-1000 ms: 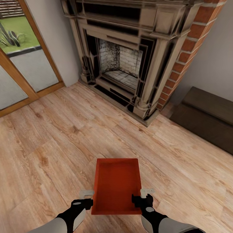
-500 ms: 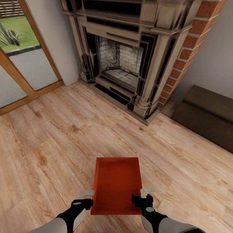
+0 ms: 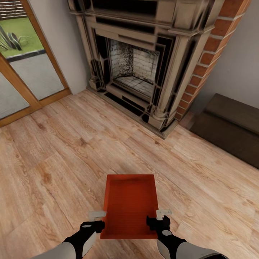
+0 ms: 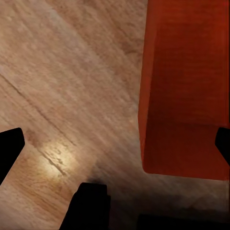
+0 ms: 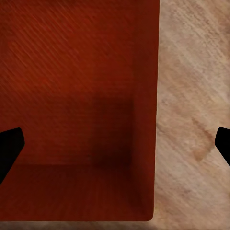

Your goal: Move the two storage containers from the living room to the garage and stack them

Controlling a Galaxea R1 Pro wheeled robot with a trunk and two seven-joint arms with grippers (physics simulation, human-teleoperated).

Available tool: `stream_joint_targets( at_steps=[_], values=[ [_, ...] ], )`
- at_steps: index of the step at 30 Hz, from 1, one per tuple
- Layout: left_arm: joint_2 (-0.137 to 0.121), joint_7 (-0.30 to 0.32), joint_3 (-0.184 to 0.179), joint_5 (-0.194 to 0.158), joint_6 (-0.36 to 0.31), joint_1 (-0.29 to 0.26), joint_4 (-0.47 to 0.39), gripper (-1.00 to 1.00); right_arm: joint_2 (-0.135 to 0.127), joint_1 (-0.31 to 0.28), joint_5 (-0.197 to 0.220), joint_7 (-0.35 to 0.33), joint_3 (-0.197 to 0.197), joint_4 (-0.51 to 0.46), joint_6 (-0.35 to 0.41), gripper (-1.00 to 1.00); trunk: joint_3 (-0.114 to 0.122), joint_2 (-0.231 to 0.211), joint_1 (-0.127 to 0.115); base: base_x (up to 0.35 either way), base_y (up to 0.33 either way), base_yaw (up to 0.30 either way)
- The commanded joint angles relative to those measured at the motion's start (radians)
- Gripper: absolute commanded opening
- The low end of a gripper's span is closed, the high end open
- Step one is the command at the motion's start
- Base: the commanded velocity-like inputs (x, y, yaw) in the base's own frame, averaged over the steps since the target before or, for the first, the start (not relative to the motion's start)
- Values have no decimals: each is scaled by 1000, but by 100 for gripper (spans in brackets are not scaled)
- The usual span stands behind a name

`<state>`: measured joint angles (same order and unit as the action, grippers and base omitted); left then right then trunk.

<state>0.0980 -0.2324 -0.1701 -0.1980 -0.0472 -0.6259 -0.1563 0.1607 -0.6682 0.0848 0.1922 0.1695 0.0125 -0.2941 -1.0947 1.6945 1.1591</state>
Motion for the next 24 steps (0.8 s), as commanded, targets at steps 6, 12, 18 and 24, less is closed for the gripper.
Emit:
stream_joint_targets(
  at_steps=[6,12,18,24],
  values=[
    [18,-5,-7,-9,-5,0,-2,100,0,-1,10,3,8,1,-3,100,-1,0,0,0,0,0],
    [19,-5,-7,-9,-5,0,-2,100,0,-1,9,3,8,1,-3,100,-1,0,0,0,0,0],
    [19,-5,-6,-9,-5,0,-2,100,-3,-1,10,3,6,1,-3,100,-1,0,0,0,0,0],
    [19,-5,-6,-9,-5,0,-2,100,-12,-1,10,3,6,1,-4,100,-1,0,0,0,0,0]
  ],
)
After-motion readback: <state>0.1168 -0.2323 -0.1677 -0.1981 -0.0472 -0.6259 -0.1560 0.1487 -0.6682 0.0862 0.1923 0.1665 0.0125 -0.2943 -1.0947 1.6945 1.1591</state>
